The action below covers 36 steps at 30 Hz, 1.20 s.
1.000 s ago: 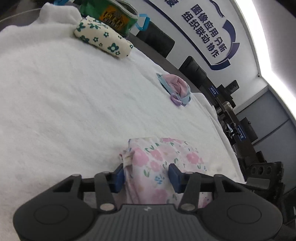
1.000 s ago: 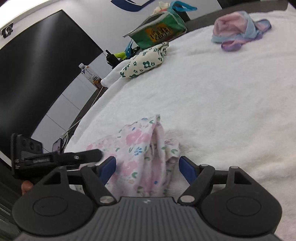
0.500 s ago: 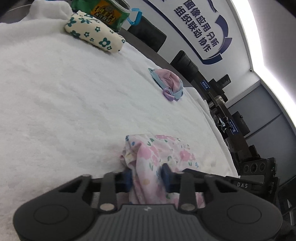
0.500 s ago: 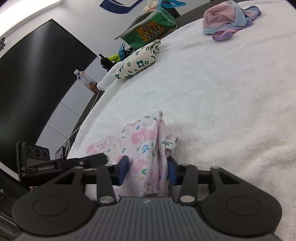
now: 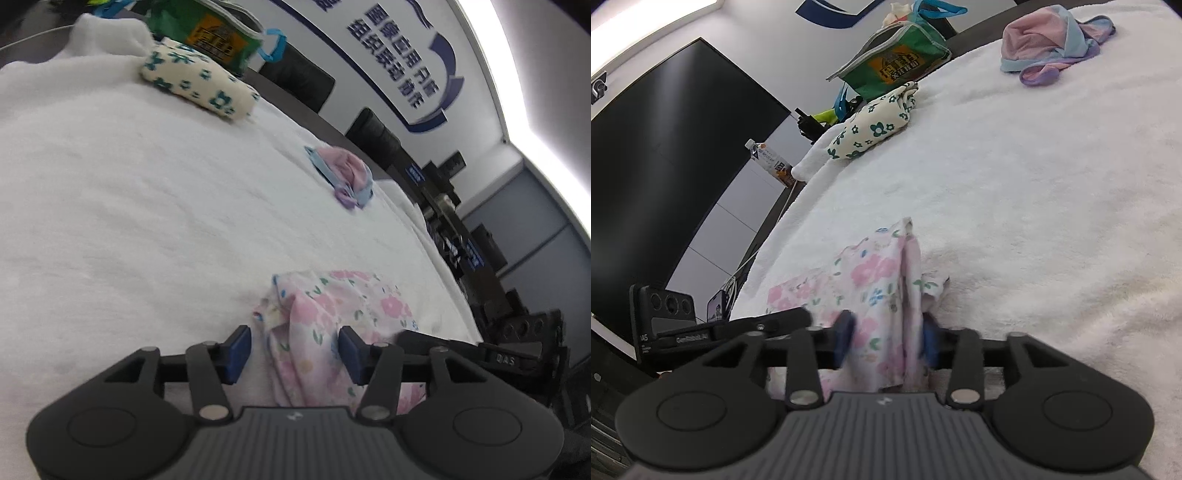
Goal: Fold clothes
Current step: 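Grasp the folded garment with the left gripper while the right gripper grasps it too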
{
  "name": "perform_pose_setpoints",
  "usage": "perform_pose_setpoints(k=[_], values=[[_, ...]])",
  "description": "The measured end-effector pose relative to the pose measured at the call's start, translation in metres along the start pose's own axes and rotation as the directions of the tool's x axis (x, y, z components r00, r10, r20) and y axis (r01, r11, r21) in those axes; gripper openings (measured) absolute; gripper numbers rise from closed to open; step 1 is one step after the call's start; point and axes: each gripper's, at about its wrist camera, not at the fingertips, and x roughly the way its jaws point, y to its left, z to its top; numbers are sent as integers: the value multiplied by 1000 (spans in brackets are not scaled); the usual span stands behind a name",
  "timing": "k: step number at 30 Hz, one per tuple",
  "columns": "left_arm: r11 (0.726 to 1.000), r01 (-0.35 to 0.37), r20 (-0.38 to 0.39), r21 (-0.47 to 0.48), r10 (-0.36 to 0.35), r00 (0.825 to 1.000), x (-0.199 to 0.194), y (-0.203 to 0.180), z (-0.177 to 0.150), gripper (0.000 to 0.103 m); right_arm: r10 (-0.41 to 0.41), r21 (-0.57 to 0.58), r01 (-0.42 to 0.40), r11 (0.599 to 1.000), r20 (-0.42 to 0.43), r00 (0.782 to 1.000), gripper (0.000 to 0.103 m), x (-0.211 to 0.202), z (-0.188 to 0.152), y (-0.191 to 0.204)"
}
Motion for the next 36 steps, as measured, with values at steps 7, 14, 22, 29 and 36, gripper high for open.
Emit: perform_pose_setpoints(k=[7, 14, 22, 29, 36], values=[[999, 24, -57, -22, -25, 998, 9, -1, 6, 56, -51, -10, 51, 999, 28, 998, 63, -19, 5, -6], [996, 52, -112, -73, -60, 992, 37, -10, 12, 31, 55, 66, -53, 996, -22, 998, 62, 10, 9, -22], [997, 65, -38, -44, -67, 997, 17, -32, 17, 15, 126, 15, -126, 992, 16, 992, 14, 16, 4, -6], [999, 29, -12, 35, -29, 1000, 5, -51, 49, 16, 165, -3, -165, 986, 77, 983, 14, 5, 28, 11], [1000, -28, -33, -8, 28, 999, 7, -28, 82, 15, 145, 17, -146, 989, 57, 988, 14, 39, 54, 20]])
